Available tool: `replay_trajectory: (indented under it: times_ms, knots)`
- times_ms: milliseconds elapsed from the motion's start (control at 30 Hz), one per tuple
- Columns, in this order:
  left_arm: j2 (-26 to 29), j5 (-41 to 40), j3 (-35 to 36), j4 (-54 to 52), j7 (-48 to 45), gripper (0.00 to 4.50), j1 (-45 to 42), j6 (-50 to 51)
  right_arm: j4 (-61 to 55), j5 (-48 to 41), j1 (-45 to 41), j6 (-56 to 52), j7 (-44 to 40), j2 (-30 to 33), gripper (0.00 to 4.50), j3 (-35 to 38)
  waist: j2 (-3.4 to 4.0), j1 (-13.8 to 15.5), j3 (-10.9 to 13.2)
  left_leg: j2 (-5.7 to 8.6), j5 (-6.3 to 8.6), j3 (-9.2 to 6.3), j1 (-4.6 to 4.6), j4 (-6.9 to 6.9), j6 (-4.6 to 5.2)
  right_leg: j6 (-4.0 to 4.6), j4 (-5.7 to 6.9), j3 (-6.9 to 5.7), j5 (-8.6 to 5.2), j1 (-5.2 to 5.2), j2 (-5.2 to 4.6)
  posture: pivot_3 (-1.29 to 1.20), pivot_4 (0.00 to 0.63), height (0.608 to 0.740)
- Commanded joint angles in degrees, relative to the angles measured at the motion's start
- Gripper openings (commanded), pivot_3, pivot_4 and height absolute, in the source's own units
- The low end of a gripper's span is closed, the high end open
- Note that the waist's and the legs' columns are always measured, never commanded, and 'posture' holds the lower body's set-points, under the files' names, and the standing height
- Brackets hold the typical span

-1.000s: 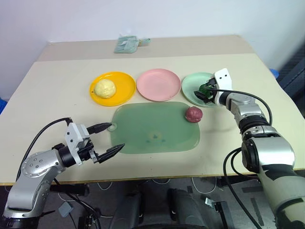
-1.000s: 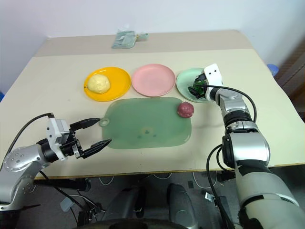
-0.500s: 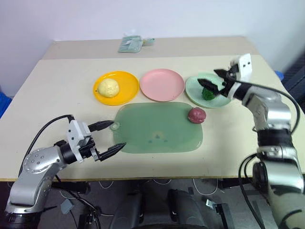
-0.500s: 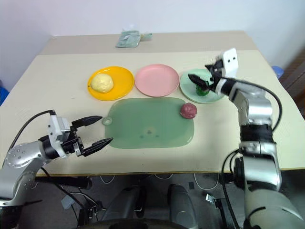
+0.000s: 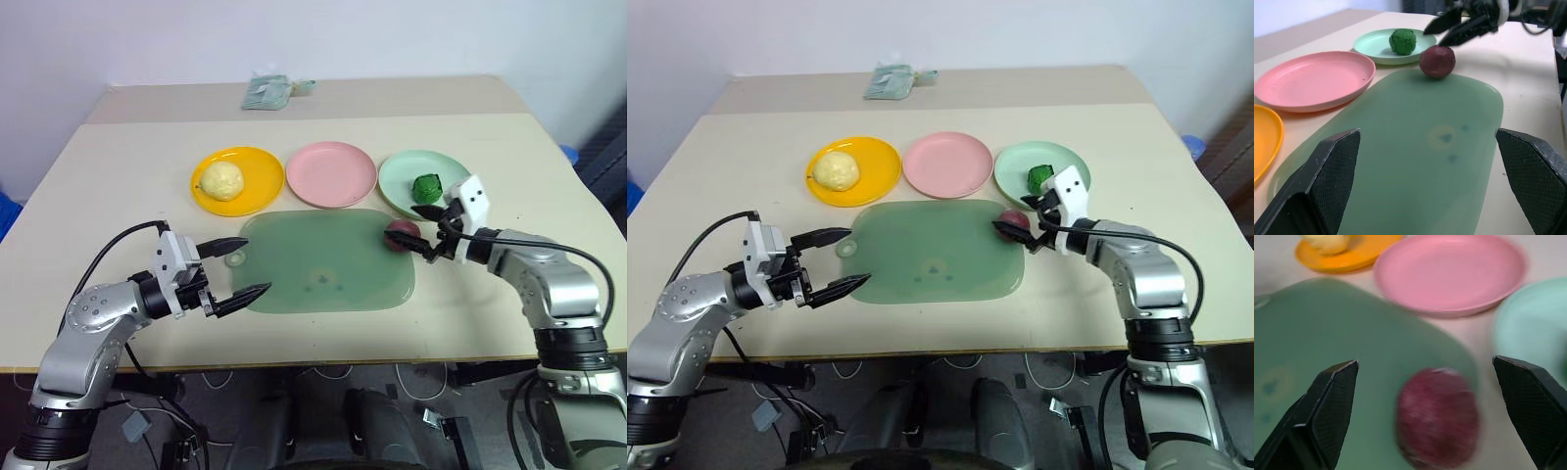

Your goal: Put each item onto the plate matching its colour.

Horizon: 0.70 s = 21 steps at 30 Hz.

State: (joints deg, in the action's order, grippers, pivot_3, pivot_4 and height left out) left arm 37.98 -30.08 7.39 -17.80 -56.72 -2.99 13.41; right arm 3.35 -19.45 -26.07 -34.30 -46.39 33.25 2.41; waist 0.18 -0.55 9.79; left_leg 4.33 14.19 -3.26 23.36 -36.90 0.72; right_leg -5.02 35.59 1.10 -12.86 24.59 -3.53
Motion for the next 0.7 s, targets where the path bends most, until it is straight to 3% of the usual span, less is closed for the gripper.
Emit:
replay_trajectory:
  times_ms: [33, 333, 433, 533, 700]
  knots:
    - [0.3, -0.35, 0.66, -0.46, -0.79, 4.5, 0.35, -0.93, 4.15, 1.95, -2.01, 3.68, -0.39, -0.51, 4.48, -1.25, 0.0, -0.02, 0.0, 0.0, 0.01, 0.0, 0.01, -0.02, 0.01, 0.0, 0.0, 0.0, 0.0, -0.01, 0.0, 0.0, 0.15, 0.74]
    - [1.88, -2.46, 1.54, -2.8, -3.68, 4.5, 2.23, 0.08, 12.36, 4.4, -4.55, 8.37, -0.88, -0.7, 4.48, -2.26, 0.0, -0.04, 0.0, 0.0, 0.03, 0.0, 0.01, -0.06, 0.03, 0.03, -0.01, 0.0, -0.01, -0.01, 0.0, 0.0, 0.15, 0.74]
    - [1.9, -3.28, 1.66, -3.46, -3.52, 4.5, 2.28, 0.71, 12.98, 4.63, -5.23, 9.33, -0.13, -1.17, 3.63, -1.67, 0.0, -0.08, 0.0, 0.0, 0.03, 0.0, 0.02, -0.06, 0.03, 0.09, -0.01, 0.0, -0.05, -0.02, 0.0, 0.0, 0.15, 0.74]
    - [1.69, -4.02, 1.71, -4.07, -2.58, 4.5, 1.99, 1.64, 11.22, 3.5, -6.11, 9.04, -0.53, -1.59, 2.33, -1.27, 0.0, -0.1, 0.0, 0.0, 0.03, 0.0, 0.01, -0.06, 0.03, 0.05, 0.0, 0.0, -0.03, -0.01, 0.0, 0.0, 0.15, 0.74]
    - [0.3, -4.49, 1.68, -4.6, 1.4, 4.5, 0.29, 3.52, 9.36, 1.59, -9.87, 10.06, -1.18, -4.34, 2.26, -1.39, 0.01, -0.22, 0.0, 0.0, 0.03, 0.0, 0.01, -0.06, 0.03, -0.04, 0.02, 0.0, 0.03, 0.0, 0.01, 0.0, 0.15, 0.74]
